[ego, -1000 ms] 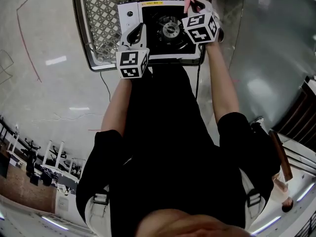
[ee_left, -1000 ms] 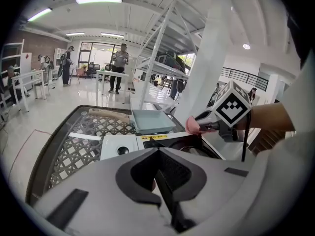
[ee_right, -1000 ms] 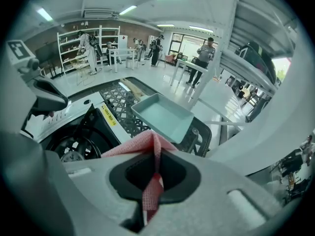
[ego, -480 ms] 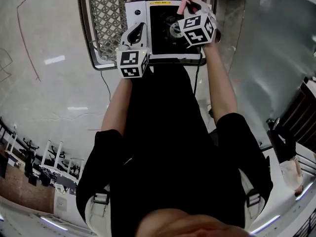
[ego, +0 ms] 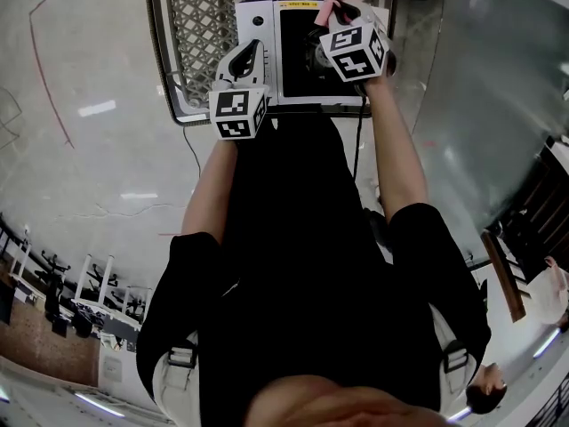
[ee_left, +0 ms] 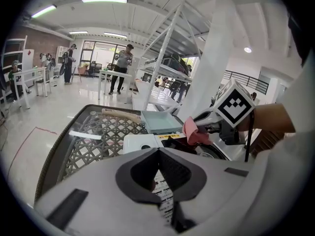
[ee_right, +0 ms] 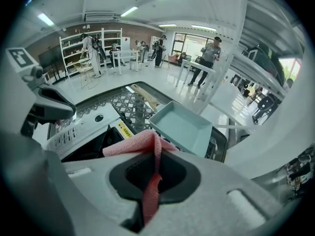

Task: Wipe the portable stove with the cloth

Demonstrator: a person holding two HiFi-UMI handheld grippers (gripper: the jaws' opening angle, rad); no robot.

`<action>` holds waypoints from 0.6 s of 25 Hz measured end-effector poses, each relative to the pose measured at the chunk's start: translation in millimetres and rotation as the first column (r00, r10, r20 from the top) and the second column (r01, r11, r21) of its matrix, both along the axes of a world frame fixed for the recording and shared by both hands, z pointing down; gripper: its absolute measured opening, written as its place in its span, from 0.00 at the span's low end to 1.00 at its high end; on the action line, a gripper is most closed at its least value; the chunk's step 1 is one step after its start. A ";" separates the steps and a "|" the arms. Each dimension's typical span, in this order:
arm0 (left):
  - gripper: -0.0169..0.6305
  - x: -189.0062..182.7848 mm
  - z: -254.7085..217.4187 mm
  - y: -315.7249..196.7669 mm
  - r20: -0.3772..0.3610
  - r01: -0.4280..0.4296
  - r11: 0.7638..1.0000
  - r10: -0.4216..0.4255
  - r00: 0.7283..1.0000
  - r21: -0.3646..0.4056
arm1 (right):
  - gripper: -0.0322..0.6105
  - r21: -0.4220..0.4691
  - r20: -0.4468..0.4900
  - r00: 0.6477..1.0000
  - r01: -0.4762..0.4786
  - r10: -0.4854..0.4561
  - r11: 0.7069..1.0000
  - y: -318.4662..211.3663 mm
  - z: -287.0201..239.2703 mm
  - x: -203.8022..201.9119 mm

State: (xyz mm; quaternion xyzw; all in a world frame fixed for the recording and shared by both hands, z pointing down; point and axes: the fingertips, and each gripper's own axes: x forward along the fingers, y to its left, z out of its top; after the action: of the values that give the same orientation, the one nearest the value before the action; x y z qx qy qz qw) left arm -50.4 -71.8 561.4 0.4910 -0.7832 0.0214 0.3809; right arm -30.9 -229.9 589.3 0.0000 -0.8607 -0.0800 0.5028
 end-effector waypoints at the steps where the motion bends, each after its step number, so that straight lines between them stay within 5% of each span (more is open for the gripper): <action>1: 0.02 -1.1 -0.2 0.7 -0.001 -0.001 1.000 0.001 1.000 0.002 | 0.06 -0.014 0.002 1.000 -0.008 0.008 1.000 1.5 -0.9 -1.5; 15: 0.02 -18.2 2.6 12.5 -0.017 0.002 1.000 -0.002 1.000 0.017 | 0.06 -0.036 -0.008 1.000 -0.017 0.017 0.999 21.3 2.8 -21.2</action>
State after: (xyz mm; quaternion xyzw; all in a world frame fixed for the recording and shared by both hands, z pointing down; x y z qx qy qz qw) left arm -68.6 -59.4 564.0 0.4936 -0.7805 0.0100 0.3835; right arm -52.2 -208.6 592.1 -0.0022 -0.8600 -0.0601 0.5068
